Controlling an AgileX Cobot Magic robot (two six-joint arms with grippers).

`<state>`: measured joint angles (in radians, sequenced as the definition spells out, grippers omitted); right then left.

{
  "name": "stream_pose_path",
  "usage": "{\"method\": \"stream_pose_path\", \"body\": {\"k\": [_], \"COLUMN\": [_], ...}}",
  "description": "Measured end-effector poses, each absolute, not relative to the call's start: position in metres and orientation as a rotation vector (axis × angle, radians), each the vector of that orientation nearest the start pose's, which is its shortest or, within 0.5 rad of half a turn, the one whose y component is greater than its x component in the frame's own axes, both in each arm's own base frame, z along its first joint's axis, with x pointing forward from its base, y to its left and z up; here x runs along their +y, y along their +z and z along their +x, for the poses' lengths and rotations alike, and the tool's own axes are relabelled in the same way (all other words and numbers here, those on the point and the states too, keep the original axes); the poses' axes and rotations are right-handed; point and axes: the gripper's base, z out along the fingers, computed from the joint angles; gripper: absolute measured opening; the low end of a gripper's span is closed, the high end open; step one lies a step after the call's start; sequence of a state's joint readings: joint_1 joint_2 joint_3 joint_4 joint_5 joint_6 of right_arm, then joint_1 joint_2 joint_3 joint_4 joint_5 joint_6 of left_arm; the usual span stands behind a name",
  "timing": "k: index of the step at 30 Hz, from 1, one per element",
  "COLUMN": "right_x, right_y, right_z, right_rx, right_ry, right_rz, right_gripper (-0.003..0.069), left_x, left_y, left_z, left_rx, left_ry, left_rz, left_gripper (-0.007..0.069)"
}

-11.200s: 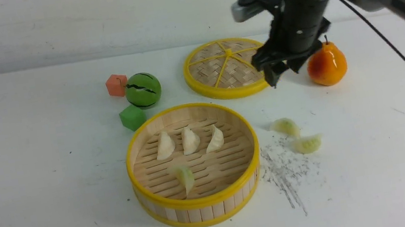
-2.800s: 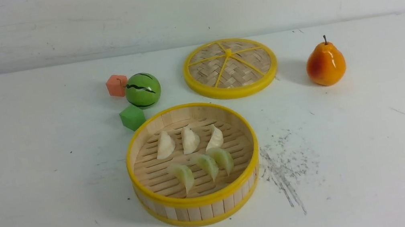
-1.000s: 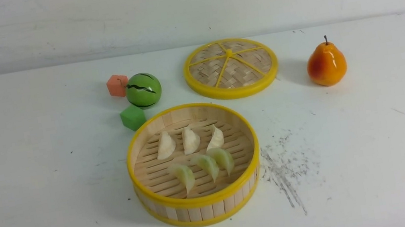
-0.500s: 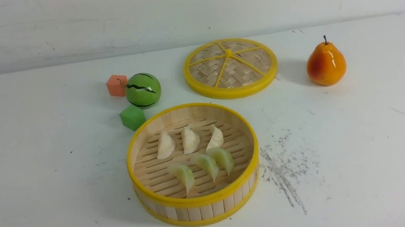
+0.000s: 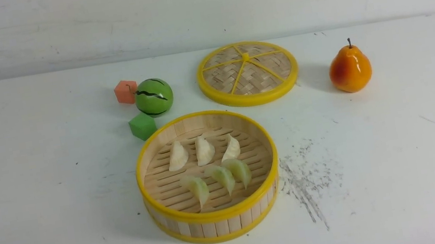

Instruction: Put the dumplings into the steamer on the white table.

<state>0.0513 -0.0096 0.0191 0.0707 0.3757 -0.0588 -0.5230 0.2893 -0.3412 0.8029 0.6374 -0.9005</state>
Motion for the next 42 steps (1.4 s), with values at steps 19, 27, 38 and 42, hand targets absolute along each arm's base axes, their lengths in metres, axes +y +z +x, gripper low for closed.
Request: {"method": "stream_pose_path", "body": {"k": [19, 27, 38, 42], "right_x": [0.005, 0.005, 0.005, 0.005], "right_y": [0.174, 0.174, 0.174, 0.174], "right_z": [0.052, 0.052, 0.052, 0.052], "right_rx": [1.867, 1.867, 1.867, 1.867], "right_ry": [0.064, 0.064, 0.064, 0.064], "right_rz": [-0.058, -0.058, -0.058, -0.058], "right_gripper": [0.0063, 0.0074, 0.008, 0.0084], "left_x": [0.006, 0.001, 0.0, 0.0], "left_y": [0.254, 0.196, 0.17, 0.169], "left_z": [0.039, 0.054, 0.052, 0.052], "left_rx": [1.622, 1.68, 1.868, 1.872], "left_ry": [-0.226, -0.221, -0.226, -0.208], "left_rz": [-0.232, -0.251, -0.302, -0.28], "left_gripper": [0.0055, -0.0014, -0.0014, -0.0014]}}
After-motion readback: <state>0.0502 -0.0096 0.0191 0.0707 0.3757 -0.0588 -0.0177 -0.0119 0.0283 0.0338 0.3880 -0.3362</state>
